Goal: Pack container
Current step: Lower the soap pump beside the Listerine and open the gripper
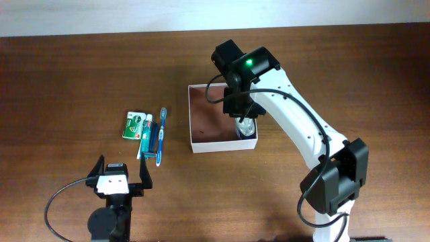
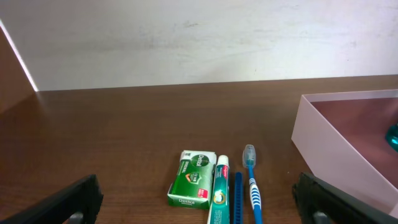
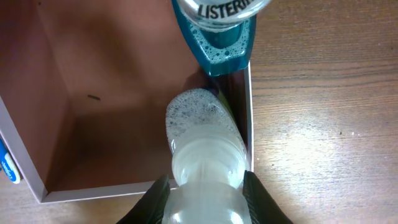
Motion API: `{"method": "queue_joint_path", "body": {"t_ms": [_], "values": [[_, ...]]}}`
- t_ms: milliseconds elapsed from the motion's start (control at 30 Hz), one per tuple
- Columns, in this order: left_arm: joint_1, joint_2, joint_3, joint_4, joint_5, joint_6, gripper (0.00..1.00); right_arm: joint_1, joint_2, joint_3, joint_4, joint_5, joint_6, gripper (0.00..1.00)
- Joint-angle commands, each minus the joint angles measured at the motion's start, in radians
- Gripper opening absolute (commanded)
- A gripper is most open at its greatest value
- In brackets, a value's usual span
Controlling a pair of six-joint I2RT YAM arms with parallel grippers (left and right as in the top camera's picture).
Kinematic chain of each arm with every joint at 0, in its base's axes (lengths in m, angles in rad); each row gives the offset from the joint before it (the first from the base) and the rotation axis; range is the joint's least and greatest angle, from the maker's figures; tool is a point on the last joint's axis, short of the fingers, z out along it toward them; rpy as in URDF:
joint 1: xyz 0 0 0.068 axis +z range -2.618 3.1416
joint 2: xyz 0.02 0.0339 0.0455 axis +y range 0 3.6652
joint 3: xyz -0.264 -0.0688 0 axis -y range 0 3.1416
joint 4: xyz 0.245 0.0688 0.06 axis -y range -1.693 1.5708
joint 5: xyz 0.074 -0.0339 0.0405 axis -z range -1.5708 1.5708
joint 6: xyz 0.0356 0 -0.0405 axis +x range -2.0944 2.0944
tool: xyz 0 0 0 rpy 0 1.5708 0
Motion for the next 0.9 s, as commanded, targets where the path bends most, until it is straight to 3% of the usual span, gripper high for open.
{"method": "queue_joint_path", "body": {"t_ms": [0, 133, 567, 867], "values": [[-0.004, -0.005, -0.008, 0.0, 0.011, 0.016, 0.99, 0.006, -0.011, -0.004, -0.018, 0.021, 0.011, 0.3], [-0.004, -0.005, -0.008, 0.0, 0.011, 0.016, 0.99, 0.006, -0.011, -0.004, -0.023, 0.024, 0.011, 0.36], [-0.004, -0.005, -0.008, 0.0, 0.011, 0.016, 0.99, -0.001, -0.021, -0.001, -0.032, 0.043, -0.079, 0.41], [-0.004, -0.005, -0.008, 0.0, 0.011, 0.016, 0.99, -0.107, -0.176, 0.139, -0.06, 0.061, -0.218, 0.45]]}}
